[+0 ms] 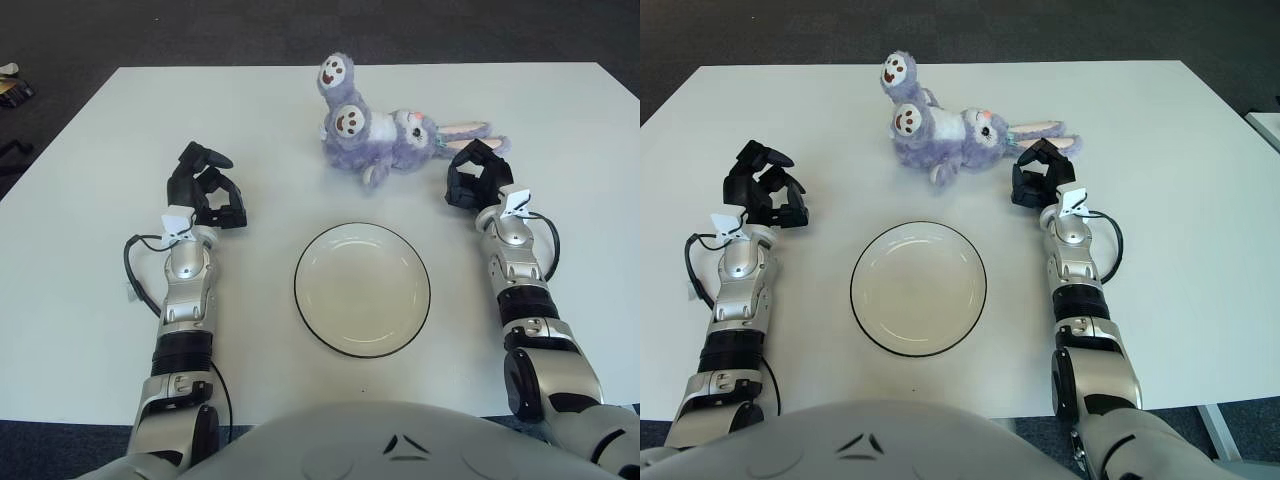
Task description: Put the doll into the plate.
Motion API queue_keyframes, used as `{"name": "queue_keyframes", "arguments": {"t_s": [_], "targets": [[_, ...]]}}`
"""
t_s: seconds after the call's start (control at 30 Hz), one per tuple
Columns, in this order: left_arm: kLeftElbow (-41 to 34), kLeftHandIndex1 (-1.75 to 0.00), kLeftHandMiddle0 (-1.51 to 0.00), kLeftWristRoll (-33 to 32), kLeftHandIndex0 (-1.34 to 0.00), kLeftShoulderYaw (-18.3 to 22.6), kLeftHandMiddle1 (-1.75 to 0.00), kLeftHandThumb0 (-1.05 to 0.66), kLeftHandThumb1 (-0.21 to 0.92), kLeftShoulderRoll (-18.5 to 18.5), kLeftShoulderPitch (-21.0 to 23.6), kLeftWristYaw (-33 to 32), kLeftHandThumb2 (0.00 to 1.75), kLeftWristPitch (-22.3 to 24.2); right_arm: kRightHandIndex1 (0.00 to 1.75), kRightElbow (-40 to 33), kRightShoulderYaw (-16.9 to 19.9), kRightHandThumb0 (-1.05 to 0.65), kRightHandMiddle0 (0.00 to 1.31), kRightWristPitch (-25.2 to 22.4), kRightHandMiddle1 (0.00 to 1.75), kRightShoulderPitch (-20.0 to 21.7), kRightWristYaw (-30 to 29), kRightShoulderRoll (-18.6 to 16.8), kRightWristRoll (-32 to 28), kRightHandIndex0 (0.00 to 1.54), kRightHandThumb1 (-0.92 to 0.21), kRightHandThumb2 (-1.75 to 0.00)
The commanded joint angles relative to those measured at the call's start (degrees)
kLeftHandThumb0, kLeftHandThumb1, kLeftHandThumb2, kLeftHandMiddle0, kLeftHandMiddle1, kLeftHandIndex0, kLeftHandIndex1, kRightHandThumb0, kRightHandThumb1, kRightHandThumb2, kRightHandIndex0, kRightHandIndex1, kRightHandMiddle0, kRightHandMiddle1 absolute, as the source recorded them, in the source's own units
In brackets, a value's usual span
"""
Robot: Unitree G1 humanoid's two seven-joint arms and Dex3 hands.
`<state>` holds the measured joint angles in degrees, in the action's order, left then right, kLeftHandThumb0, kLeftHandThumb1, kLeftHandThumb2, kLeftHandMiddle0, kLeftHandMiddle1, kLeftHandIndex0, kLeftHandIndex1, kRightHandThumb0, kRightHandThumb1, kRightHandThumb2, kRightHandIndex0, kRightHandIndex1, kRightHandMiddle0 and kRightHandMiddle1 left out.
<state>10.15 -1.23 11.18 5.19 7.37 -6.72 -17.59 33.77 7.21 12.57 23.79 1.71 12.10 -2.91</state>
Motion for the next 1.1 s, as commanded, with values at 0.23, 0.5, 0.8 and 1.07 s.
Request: {"name": "queue_keyframes", "arguments": {"t_s": [0.23,0.5,0.8,1.07], "targets": [[3.5,-1.75,-0.86,-0.6,-0.62,-0.1,-1.74,-0.01,-0.01,-1.1,-4.9,0.9,1.69,-0.8,1.75,2.8,-0.7,-0.48,0.59,-3.5,1.75,-2.5,0.5,-0.5,0.8,1.29,-0.35,-1.28],[3.4,-1.73,-0.89,-0.7,-0.67,0.0,-1.75,-0.01,-0.06,-1.2,-4.9,1.0,1.74,-0.8,1.75,1.4,-1.0,-0.48,0.59,-3.6,1.75,-2.8,0.2,-0.7,1.0,1.29,-0.35,-1.28],[3.5,-1.74,-0.87,-0.7,-0.64,0.0,-1.75,-0.01,-0.03,-1.2,-4.9,0.9,1.71,-0.8,1.75,0.4,-0.9,-0.47,0.59,-4.3,1.75,-3.3,0.6,-0.7,0.6,1.28,-0.35,-1.28],[3.1,-1.75,-0.86,-0.3,-0.61,-0.1,-1.74,-0.01,0.00,-1.0,-5.0,0.8,1.69,0.5,1.75,0.9,-0.8,-0.47,0.59,-3.5,1.75,-3.2,0.9,-0.7,0.6,1.29,-0.36,-1.27]]}}
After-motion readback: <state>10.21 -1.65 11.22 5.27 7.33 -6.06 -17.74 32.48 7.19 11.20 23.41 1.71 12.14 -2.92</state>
